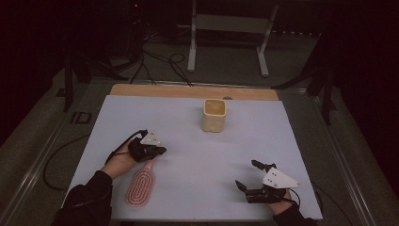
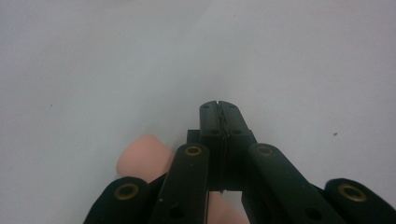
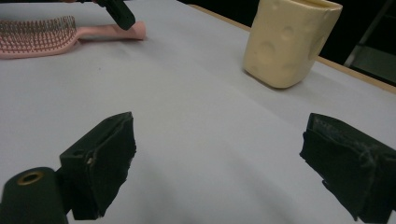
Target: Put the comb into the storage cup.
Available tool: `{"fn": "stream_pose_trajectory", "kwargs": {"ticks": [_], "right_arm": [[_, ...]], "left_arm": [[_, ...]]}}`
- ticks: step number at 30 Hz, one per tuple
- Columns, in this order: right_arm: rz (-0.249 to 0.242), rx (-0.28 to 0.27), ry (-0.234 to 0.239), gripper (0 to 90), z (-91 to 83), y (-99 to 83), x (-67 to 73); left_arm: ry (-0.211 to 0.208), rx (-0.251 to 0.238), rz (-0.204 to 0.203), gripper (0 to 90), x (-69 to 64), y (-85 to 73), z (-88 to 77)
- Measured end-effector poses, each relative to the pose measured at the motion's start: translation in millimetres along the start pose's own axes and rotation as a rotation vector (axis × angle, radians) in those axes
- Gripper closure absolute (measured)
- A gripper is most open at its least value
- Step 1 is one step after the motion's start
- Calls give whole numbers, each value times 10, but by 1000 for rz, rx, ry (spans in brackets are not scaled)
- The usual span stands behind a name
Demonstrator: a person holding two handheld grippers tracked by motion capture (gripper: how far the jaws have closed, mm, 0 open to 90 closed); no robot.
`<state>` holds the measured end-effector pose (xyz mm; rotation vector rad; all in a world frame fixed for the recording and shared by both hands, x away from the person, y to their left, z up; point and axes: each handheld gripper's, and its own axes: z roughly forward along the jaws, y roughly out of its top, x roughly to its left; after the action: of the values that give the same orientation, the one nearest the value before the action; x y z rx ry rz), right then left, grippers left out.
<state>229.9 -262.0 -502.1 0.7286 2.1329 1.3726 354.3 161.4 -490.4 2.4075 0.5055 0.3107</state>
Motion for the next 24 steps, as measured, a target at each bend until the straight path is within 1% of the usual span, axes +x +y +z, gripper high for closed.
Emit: {"fn": "stream_pose_trajectory", "kwargs": {"ticks": [2, 3, 5, 9, 10, 11, 12, 14, 18, 20, 21, 22, 23, 24], "right_arm": [[-2, -1, 2, 95, 0, -1, 2], [-3, -1, 2, 95, -1, 0, 3], [2, -5, 3, 95, -3, 4, 3], [-6, -5, 4, 95, -2, 5, 8], [-3, -5, 6, 95, 2, 4, 6], [1, -4, 6, 95, 3, 3, 4], [-1, -1, 6, 95, 1, 0, 5], [2, -3, 6, 95, 0, 2, 5], [-2, 3, 6, 96, 4, 1, 9], [2, -3, 6, 96, 4, 3, 4], [2, -3, 6, 96, 4, 3, 4], [1, 0, 6, 96, 4, 0, 1], [1, 1, 7, 95, 3, 0, 4], [0, 1, 7, 96, 2, 2, 4]], "left_arm": [[3, 8, 2, 900, 4, -3, 13], [-4, 14, -5, 900, 17, -10, 22], [0, 24, -8, 900, 30, -24, 34], [2, 50, -8, 900, 57, -54, 53], [2, 54, -9, 900, 67, -62, 53], [-2, 46, -21, 900, 76, -72, 50], [-3, 46, -24, 900, 89, -77, 46], [3, 50, -23, 900, 105, -86, 38], [14, 58, -33, 900, 145, -126, 3], [35, 70, -44, 900, 178, -179, -49], [35, 70, -44, 900, 178, -179, -49], [50, 76, -59, 900, 213, -232, -98], [50, 76, -59, 900, 213, -232, -98], [61, 79, -76, 900, 247, -291, -149]]}}
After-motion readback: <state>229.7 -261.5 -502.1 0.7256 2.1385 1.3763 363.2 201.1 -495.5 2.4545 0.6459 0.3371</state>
